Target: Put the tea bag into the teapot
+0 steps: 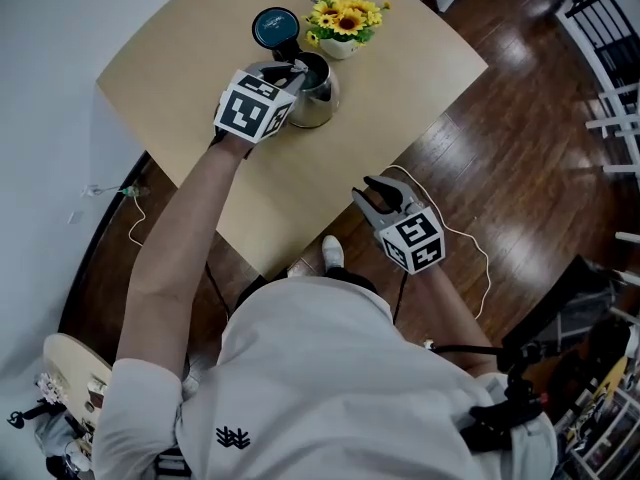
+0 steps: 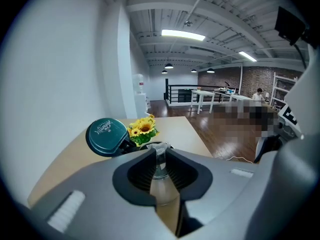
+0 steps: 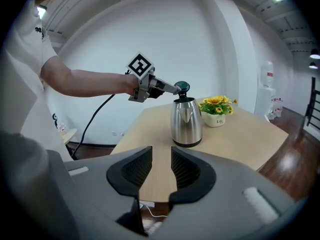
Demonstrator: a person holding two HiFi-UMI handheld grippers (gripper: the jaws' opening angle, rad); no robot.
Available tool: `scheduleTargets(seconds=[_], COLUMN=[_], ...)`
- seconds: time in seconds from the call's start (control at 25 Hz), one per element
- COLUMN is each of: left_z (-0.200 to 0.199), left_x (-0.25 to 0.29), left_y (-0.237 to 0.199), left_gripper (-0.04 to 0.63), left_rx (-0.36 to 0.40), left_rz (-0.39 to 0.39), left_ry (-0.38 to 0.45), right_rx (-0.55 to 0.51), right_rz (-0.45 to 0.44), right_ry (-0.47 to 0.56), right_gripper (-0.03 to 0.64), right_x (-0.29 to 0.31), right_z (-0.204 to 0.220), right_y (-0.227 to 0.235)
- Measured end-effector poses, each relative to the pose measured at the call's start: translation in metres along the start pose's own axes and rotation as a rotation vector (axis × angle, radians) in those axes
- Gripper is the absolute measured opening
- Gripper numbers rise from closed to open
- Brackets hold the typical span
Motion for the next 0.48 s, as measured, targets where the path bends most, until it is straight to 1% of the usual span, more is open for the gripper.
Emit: scheduleTargets(seconds=[0.16, 0.4, 0.44, 0.48], left_z=[0.004, 0.002, 0.001, 0.002], left_x=[0.016, 0.035, 0.039, 0.041], left_y=[0.003, 0.007, 0.008, 0.008], left_gripper=[0.055, 0.055, 0.058, 0.075], left_rx=[0.018, 0.035, 0.036, 0.037], left_rz=[0.002, -0.013, -0.016, -0.018], left_ry=[-0.028, -0.046, -0.048, -0.051], right_rx=[0.014, 0.019, 0.020, 0.023], right_rz=[0.007, 0.002, 0.003, 0.006], right_ry=[-0.002, -0.019, -0.022, -0.025], right_gripper=[0.115, 0.115, 0.115, 0.115], right_x=[-0.003, -0.009, -0.010, -0.012], right_z=[0.006, 0.013, 0.015, 0.016], right_y=[0.004, 0.011, 0.014, 0.017])
Point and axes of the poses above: the fingertips, and each gripper's own axes: x forward along the fingers, y to its right, z out of its underside, the point moved 4 cm from there along -x, backward along the fingers, and after that the axes turned 7 degrees about -z, right-handed, at the moved point
